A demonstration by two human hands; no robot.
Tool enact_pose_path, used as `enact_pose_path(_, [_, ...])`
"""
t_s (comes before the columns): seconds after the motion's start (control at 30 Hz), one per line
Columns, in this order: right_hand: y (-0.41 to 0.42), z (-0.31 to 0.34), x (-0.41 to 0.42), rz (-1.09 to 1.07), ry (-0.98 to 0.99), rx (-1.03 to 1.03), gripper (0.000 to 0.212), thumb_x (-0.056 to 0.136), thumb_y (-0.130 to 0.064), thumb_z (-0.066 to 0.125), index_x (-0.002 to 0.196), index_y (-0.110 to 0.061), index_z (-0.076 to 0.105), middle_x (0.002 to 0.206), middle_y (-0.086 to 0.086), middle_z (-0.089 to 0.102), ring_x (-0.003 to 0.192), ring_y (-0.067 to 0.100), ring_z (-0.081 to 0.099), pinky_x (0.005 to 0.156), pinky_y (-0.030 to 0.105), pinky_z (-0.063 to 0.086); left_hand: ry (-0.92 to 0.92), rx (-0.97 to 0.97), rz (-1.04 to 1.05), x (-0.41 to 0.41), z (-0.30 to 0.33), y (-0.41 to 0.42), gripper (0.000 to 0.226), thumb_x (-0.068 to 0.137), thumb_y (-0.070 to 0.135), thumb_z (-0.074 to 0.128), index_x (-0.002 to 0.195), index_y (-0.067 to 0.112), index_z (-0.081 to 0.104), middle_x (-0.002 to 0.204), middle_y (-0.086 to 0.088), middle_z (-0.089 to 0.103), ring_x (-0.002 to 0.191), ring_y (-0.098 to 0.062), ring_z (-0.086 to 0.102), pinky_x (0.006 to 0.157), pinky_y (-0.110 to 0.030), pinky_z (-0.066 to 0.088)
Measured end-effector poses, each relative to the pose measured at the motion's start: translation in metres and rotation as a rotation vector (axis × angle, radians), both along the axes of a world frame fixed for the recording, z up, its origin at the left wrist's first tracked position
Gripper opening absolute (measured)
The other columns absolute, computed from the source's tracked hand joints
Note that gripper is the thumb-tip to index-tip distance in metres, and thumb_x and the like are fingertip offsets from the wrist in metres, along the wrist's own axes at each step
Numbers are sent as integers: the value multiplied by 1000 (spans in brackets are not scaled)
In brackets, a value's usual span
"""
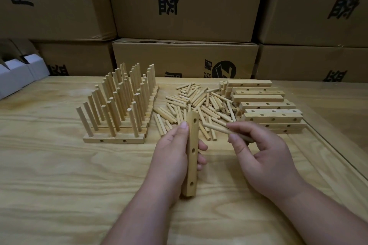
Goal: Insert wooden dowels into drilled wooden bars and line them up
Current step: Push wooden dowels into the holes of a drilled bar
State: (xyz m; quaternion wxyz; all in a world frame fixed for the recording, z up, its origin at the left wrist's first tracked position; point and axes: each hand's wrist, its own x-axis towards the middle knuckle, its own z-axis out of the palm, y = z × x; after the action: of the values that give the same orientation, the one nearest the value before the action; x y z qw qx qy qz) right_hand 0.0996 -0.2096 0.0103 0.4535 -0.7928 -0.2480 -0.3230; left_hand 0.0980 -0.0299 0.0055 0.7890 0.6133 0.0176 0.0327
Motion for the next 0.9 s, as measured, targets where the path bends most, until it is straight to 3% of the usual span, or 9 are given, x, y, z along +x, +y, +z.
enact_pose_path(0.1, [-1, -1, 2, 32, -19, -16, 20, 88, -9, 65, 107, -11, 73, 93, -9, 68, 88, 3, 65, 77, 9, 46, -5, 6, -21, -2, 3, -2, 36, 103, 45, 50, 77, 38, 74, 73, -5, 73, 53, -16, 64, 44, -25, 49])
enact_pose_path(0.23, [-1, -2, 2, 41, -29, -11, 19, 88, -8, 65, 105, -10, 73, 91, -8, 68, 86, 4, 65, 75, 11, 47, 7, -11, -5, -3, 5, -3, 34, 102, 44, 53, 76, 37, 74, 73, -4, 73, 53, -15, 64, 45, -25, 49])
enact_pose_path(0.43, [-2, -3, 4, 33, -35, 3, 17, 90, -9, 63, 104, -10, 73, 88, -5, 67, 81, 11, 64, 71, 18, 50, 10, -39, -10, -4, 7, -3, 26, 98, 38, 61, 77, 27, 73, 73, -5, 71, 55, -16, 62, 46, -24, 48])
enact_pose_path(0.6, [-3, -2, 4, 19, -33, -1, 18, 93, -12, 59, 107, -20, 68, 92, -6, 65, 82, 12, 63, 70, 18, 50, 8, -31, -26, -4, 7, -3, 23, 95, 37, 64, 90, 14, 67, 73, -5, 70, 55, -16, 61, 47, -25, 49])
enact_pose_path(0.7, [-3, -1, 4, 20, -23, -16, 18, 95, -15, 59, 109, -23, 67, 93, -8, 65, 83, 11, 62, 71, 15, 49, 4, -31, -38, -5, 6, -2, 23, 94, 38, 66, 91, 16, 69, 74, -6, 72, 56, -16, 62, 49, -26, 50])
enact_pose_path(0.9, [-3, -2, 4, 40, 31, -35, 20, 91, -20, 63, 109, -18, 70, 92, -9, 63, 84, 13, 63, 70, 23, 51, 4, -30, -50, -6, 6, -1, 15, 94, 41, 67, 97, 31, 77, 79, -11, 76, 60, -15, 68, 54, -22, 52])
